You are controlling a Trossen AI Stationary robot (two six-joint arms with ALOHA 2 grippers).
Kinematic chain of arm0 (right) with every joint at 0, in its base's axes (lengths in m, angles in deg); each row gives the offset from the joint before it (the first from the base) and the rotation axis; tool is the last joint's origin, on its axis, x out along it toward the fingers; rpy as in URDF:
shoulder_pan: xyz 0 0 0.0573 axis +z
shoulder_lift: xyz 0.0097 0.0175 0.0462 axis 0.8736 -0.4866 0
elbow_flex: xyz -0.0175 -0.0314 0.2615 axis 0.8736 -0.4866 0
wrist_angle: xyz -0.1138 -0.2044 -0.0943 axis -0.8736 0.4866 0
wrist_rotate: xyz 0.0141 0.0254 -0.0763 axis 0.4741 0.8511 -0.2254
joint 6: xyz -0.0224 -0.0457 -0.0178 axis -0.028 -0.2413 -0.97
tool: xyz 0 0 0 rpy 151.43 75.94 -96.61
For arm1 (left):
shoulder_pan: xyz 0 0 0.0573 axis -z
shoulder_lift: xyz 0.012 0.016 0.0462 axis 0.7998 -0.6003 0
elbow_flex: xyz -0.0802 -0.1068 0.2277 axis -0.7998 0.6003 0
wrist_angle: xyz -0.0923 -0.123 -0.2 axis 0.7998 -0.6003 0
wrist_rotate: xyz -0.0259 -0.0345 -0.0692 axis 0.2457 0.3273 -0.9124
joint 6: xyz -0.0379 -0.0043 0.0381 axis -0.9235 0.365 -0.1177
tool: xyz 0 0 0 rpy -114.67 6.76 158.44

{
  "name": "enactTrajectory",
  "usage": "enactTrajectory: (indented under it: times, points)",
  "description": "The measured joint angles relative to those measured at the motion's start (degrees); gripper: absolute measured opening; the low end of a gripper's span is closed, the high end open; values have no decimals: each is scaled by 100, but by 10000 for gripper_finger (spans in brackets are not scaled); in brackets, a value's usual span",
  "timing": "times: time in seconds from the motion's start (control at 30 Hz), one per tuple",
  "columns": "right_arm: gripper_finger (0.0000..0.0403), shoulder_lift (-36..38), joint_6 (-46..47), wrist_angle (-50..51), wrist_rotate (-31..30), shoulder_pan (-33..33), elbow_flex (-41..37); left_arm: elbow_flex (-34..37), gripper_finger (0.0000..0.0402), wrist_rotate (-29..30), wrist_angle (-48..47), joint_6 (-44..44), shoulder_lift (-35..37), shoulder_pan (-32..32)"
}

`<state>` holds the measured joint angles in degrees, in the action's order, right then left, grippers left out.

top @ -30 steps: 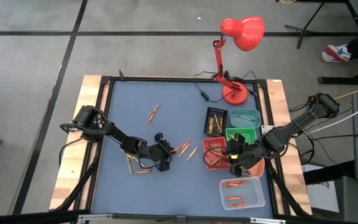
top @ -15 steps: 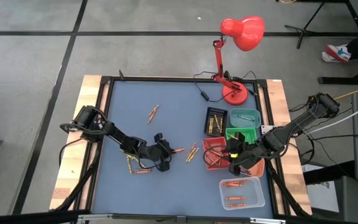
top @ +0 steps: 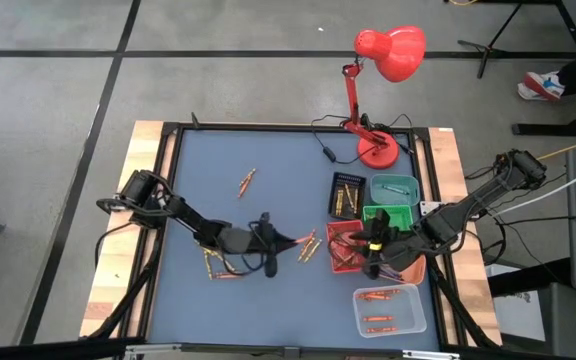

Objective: Sort crayons
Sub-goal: Put the orange crayon into the transparent bin

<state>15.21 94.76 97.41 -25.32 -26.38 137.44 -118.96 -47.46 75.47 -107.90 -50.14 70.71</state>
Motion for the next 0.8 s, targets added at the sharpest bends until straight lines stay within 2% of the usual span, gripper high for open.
enactTrajectory:
  times: [0.2,0.43,0.5,0.6,0.8]
  points:
    - [131,-331,-858,-978,-382,-78,2,-12,9,-2,1202,475,9,0]
    - [131,-1102,-1768,-2766,-322,-601,2,-448,9,-113,1335,921,11,0]
    - [131,-1302,-1968,-3163,-145,-756,4,-612,9,-299,1303,1167,11,0]
    - [131,-1510,-2244,-3638,431,-970,4,-840,9,-403,1305,1452,11,3]
    - [131,-1619,-2381,-3923,1511,-1180,4,-986,9,-411,1303,1736,13,2]
